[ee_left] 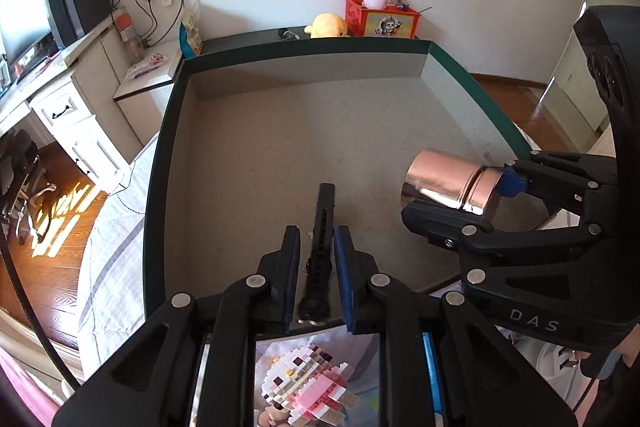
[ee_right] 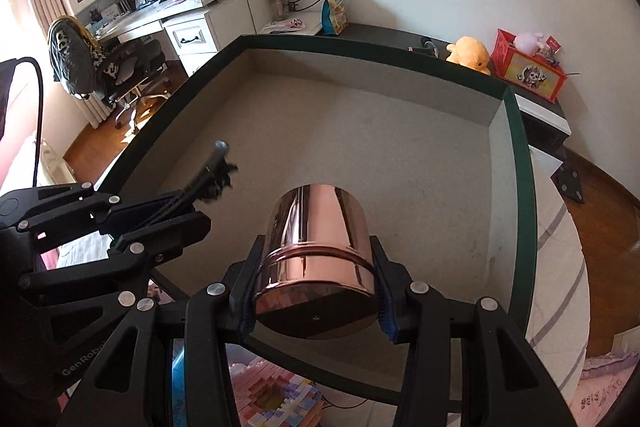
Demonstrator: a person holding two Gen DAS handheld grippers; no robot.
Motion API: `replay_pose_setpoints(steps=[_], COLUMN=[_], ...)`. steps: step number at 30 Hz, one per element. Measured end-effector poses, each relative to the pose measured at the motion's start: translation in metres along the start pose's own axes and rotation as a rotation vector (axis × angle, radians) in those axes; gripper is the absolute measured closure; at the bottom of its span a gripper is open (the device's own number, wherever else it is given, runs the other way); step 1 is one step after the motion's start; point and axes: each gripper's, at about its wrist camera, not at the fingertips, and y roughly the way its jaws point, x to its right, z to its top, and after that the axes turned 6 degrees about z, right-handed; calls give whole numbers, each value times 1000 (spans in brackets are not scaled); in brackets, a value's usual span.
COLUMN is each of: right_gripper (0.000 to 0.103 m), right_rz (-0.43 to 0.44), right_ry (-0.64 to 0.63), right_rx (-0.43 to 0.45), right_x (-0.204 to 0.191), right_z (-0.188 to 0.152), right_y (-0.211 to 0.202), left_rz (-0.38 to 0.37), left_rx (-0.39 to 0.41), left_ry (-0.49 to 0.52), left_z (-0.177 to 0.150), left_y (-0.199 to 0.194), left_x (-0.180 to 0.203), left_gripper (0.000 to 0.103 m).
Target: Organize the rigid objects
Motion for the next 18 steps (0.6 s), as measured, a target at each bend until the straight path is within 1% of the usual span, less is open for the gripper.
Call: replay_pose_setpoints(steps=[1,2,3,4,5,6,7,8,9,10,11,13,16,18], right_gripper=[52,51,50,49,49,47,41,37,31,26,22,21,16,13], right_rz=[-4,-5,-1,1,1,-7,-20,-33,-49,-51,-53,-54,-89,-116], right_ry=[4,6,6,8,13,17,21,28,26,22,19,9,-14,-27], right_rx=[-12,-6,7,11,28,57,79,104,172,209,249,335,435,493], right_x=[0,0,-2,-2,-2,-3,-4,-6,-15,-19,-24,-37,-63,-80], right_z=[0,-1,-4,-7,-10,-13,-15,-18,-29,-35,-42,-58,-89,-109], right_y=[0,-2,-5,-8,-13,-21,-28,-37,-62,-76,-90,-121,-159,-179], left_rz=[2,9,18,25,31,33,32,39,50,64,80,106,137,166], left_rx=[8,16,25,39,60,88,116,146,187,231,271,344,446,498], left_ry=[-4,-8,-11,-17,-28,-44,-58,-71,-84,-98,-112,-131,-166,-190], left_z=[-2,-4,-6,-9,-13,-17,-21,-26,-32,-39,-48,-68,-96,-115], left_y=[-2,-6,-11,-17,-25,-35,-46,-59,-74,-90,-105,-136,-179,-203], left_x=[0,1,1,0,-3,-4,-6,-8,-9,-9,-8,-6,-2,2], left_gripper=[80,76,66,59,46,37,33,27,21,19,14,10,6,0])
